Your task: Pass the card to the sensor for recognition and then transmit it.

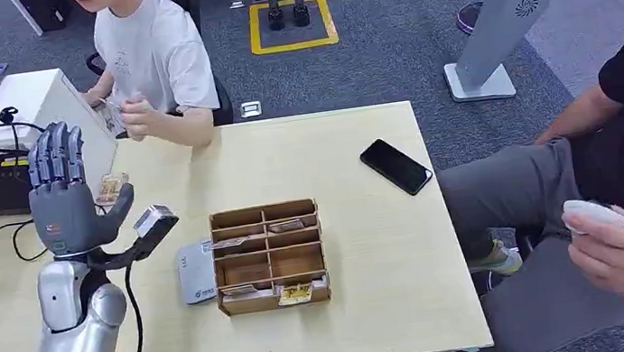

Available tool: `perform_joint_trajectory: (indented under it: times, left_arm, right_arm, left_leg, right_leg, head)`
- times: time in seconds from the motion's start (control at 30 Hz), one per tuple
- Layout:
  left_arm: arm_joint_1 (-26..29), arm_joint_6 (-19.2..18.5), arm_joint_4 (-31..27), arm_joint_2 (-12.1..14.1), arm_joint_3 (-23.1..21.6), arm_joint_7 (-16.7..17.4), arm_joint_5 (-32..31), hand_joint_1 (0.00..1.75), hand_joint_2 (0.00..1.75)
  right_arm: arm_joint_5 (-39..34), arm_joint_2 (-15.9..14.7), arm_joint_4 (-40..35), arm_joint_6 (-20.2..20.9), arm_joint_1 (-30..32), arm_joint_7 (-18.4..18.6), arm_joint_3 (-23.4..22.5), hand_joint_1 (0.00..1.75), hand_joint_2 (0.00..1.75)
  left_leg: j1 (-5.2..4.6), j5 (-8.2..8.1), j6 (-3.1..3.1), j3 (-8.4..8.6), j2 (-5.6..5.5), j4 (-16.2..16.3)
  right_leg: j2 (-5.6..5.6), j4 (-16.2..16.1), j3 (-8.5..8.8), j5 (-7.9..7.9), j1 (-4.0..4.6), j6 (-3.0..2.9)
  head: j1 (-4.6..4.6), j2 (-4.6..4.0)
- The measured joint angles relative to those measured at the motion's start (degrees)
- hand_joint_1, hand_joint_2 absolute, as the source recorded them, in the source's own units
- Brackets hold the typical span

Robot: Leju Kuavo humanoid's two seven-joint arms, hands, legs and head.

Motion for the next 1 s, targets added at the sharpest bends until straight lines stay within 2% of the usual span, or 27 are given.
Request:
perform_joint_trajectory:
  times: [0.07,0.17,0.2,0.27,0.33,0.43,0.57,0.7,0.73,0.83,0.93,1.0]
  left_arm:
    - [0.8,-1.65,-0.28,0.29,-0.75,0.37,3.1,0.0,1.75]
    - [2.74,-7.14,-2.34,0.39,-1.88,-0.72,10.6,0.0,1.75]
    - [4.77,-12.96,-4.73,0.53,-2.8,-2.12,16.48,0.0,1.75]
    - [8.03,-19.76,-9.19,1.16,-4.59,-3.71,21.38,0.0,1.75]
    - [11.37,-23.64,-13.71,2.15,-6.73,-5.0,23.13,0.0,1.75]
    - [15.1,-26.12,-19.47,4.24,-9.33,-5.35,23.14,0.0,1.75]
    - [18.56,-26.64,-25.03,7.06,-11.87,-6.36,20.16,0.0,1.75]
    - [19.97,-23.8,-28.29,8.85,-14.41,-5.55,11.21,0.0,1.75]
    - [19.95,-21.47,-29.0,9.46,-15.73,-3.9,5.91,0.0,1.75]
    - [19.3,-17.64,-29.29,9.9,-18.57,-0.42,-1.53,0.0,1.75]
    - [18.04,-14.68,-29.11,9.86,-20.97,3.68,-8.22,0.0,1.75]
    - [16.74,-13.55,-28.17,9.53,-22.39,5.58,-9.17,0.0,1.75]
  right_arm:
    - [-0.24,0.0,0.0,-0.26,0.19,-0.15,-0.22,0.0,0.0]
    - [-0.75,0.0,0.02,-0.94,0.56,-0.57,-0.92,0.0,0.0]
    - [-1.25,0.0,0.04,-1.36,0.91,-0.88,-1.36,0.0,0.0]
    - [-1.64,0.0,0.09,-1.86,1.39,-1.14,-1.97,0.0,0.0]
    - [-1.86,0.0,0.15,-2.06,1.87,-1.18,-2.58,0.0,0.0]
    - [-2.19,-0.02,0.26,-2.19,2.4,-1.51,-3.17,0.0,0.0]
    - [-2.3,-0.02,0.28,-2.16,2.74,-1.86,-3.94,0.0,0.0]
    - [-2.12,-0.13,0.39,-2.12,2.8,-1.68,-4.26,0.0,0.0]
    - [-1.79,-0.2,0.44,-1.97,2.79,-1.49,-4.29,0.0,0.0]
    - [-1.2,-0.28,0.44,-1.81,2.77,-1.14,-4.29,0.0,0.0]
    - [-0.46,-0.33,0.42,-1.62,2.67,-0.83,-4.29,0.0,0.0]
    - [-0.04,-0.31,0.42,-1.49,2.56,-0.68,-4.29,0.0,0.0]
  left_leg:
    - [0.0,0.0,0.0,0.0,0.0,0.0]
    - [0.0,-0.01,0.0,0.0,0.0,0.0]
    - [0.0,-0.02,0.0,-0.01,0.01,0.0]
    - [0.0,-0.05,0.0,-0.03,0.01,0.0]
    - [0.0,-0.06,0.01,-0.09,0.02,0.0]
    - [0.0,-0.09,0.04,-0.11,0.06,0.0]
    - [0.0,-0.09,0.05,-0.11,0.06,0.0]
    - [0.01,-0.07,0.03,-0.1,0.05,0.0]
    - [0.01,-0.06,0.02,-0.1,0.05,0.0]
    - [0.0,-0.06,0.03,-0.1,0.04,0.0]
    - [0.0,-0.06,0.03,-0.1,0.04,0.0]
    - [-0.01,-0.06,0.03,-0.1,0.04,0.01]
  right_leg:
    - [0.0,0.0,0.0,0.0,0.0,0.0]
    - [0.0,0.0,0.0,-0.01,0.0,0.0]
    - [0.01,0.0,0.0,-0.01,0.0,0.0]
    - [0.02,-0.01,-0.02,-0.03,0.0,0.0]
    - [0.03,-0.01,-0.07,-0.05,0.0,0.02]
    - [0.05,-0.02,-0.12,-0.06,0.0,0.04]
    - [0.04,-0.01,-0.12,-0.07,0.0,0.04]
    - [0.04,-0.01,-0.12,-0.06,0.0,0.03]
    - [0.03,-0.01,-0.12,-0.06,0.0,0.03]
    - [0.03,-0.01,-0.11,-0.04,0.0,0.03]
    - [0.03,-0.01,-0.11,-0.02,0.0,0.01]
    - [0.03,-0.02,-0.1,-0.01,-0.01,0.01]
  head:
    - [0.02,0.02]
    - [0.02,0.0]
    - [0.02,0.0]
    - [0.02,0.0]
    - [0.02,0.0]
    - [0.02,0.0]
    - [0.0,0.0]
    - [0.0,0.0]
    - [0.02,0.0]
    - [0.02,0.0]
    - [0.04,0.0]
    - [0.02,0.0]
